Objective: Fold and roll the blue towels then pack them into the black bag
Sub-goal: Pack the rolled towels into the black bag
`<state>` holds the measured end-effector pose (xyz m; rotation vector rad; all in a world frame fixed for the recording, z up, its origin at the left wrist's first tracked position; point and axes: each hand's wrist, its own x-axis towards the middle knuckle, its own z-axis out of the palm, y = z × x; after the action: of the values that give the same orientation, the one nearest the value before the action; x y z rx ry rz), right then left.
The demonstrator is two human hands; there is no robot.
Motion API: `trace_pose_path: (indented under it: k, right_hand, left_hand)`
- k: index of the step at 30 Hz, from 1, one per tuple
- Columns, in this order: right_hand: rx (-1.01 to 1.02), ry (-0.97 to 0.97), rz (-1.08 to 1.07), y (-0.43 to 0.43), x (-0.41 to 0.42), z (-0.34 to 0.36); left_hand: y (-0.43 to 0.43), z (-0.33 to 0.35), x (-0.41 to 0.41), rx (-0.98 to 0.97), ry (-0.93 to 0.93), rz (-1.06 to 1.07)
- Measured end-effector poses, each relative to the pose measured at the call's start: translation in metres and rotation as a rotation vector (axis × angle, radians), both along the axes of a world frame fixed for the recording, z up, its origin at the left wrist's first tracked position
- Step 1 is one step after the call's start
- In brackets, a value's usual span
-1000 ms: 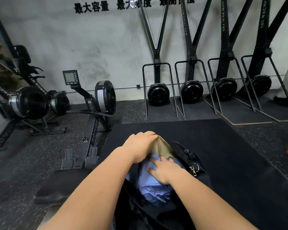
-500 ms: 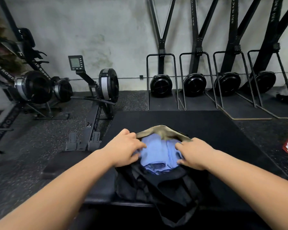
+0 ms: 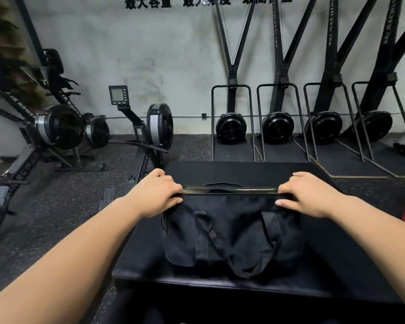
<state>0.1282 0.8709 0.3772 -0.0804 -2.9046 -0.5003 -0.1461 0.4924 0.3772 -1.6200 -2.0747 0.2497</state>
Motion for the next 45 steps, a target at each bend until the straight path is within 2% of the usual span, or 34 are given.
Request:
trace_pose_path:
  k: [3, 8, 11, 14, 17, 20, 25, 28, 36, 41, 45]
  right_hand:
    - [0.049, 0.078, 0.017, -0.002, 0.001, 0.005]
    - [0.092, -0.018, -0.028, -0.012, 0.006, -0.016]
    - [-0.048, 0.109, 0.004, -0.008, 0.010, -0.024]
    - [-0.085, 0.263, -0.022, 0.000, 0.015, -0.029]
    - [-0.085, 0.246, -0.135, 0.009, 0.022, -0.035]
    - [-0.061, 0.216, -0.159, 0.019, 0.028, -0.044]
    - [-0.116, 0.393, -0.177, 0.018, 0.031, -0.052]
    - [-0.247, 0.415, -0.184, 0.007, 0.031, -0.057]
    - [-0.826, 0.415, -0.245, 0.003, 0.031, -0.055]
    - [-0.973, 0.347, -0.327, 0.012, 0.036, -0.060]
    - [-1.084, 0.382, -0.343, 0.018, 0.039, -0.065]
  left_hand:
    - [0.001, 0.006, 0.001, 0.052, 0.011, 0.020]
    - [-0.004, -0.017, 0.005, -0.006, 0.086, 0.006]
    - [-0.007, -0.024, 0.005, 0.066, 0.076, -0.014]
    - [-0.015, -0.026, 0.002, 0.178, 0.033, -0.021]
    - [-0.020, -0.030, -0.004, 0.201, 0.011, -0.016]
    - [-0.024, -0.038, -0.010, 0.207, -0.025, -0.008]
    - [-0.027, -0.051, -0.014, 0.294, -0.069, 0.028]
    - [-0.024, -0.058, -0.007, 0.377, -0.147, 0.057]
    - [0.027, -0.054, 0.031, 0.719, -0.452, 0.064]
    - [0.084, -0.045, 0.067, 0.709, -0.552, -0.003]
    - [0.134, -0.039, 0.099, 0.646, -0.626, -0.045]
